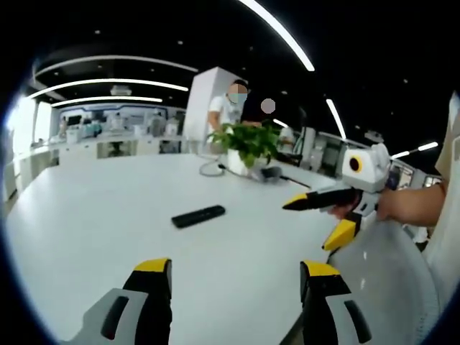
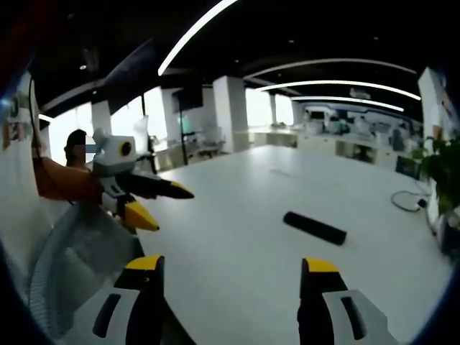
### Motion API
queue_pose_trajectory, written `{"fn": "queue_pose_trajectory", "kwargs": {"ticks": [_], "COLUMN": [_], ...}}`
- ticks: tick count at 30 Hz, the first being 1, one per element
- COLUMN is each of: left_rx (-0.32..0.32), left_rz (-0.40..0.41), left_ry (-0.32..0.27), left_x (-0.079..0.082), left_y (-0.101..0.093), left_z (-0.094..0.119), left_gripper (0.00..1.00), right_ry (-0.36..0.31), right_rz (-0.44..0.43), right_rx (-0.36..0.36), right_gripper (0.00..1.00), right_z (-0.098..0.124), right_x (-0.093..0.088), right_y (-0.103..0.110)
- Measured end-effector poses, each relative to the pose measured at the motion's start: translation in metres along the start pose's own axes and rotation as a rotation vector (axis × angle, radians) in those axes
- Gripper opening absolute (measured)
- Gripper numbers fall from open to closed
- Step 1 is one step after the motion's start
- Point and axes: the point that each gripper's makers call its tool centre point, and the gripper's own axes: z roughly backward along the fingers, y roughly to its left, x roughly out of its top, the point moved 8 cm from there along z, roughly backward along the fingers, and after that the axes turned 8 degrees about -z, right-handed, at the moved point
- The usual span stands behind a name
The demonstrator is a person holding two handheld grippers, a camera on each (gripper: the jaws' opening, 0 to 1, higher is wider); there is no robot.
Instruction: Press the specified remote control buttons in sequence, fully releasing each button before pressing the next.
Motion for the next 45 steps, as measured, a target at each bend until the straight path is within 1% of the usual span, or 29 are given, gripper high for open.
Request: {"fn": "queue_pose_trajectory", "kwargs": {"ticks": [22,45], "left_rx": [0.001,-0.012], "left_rz": [-0.002,0.002], "left_ry": [-0.001,-0.003], "left_x": [-0.0003,-0.0005], "left_y": [-0.0006,-0.0025], "left_z": [0.0002,-0.0001], "left_gripper": [0.74,0.74], "right_ry": [-0.004,0.008], "right_rz": [0.002,0.003], "right_rx": [-0.001,0.004], "right_gripper": [0.76,0.76], "right_z": [0.0006,-0.0001], "right_x": [-0.0004,-0.0021], "right_y": [-0.0006,0.0012]}}
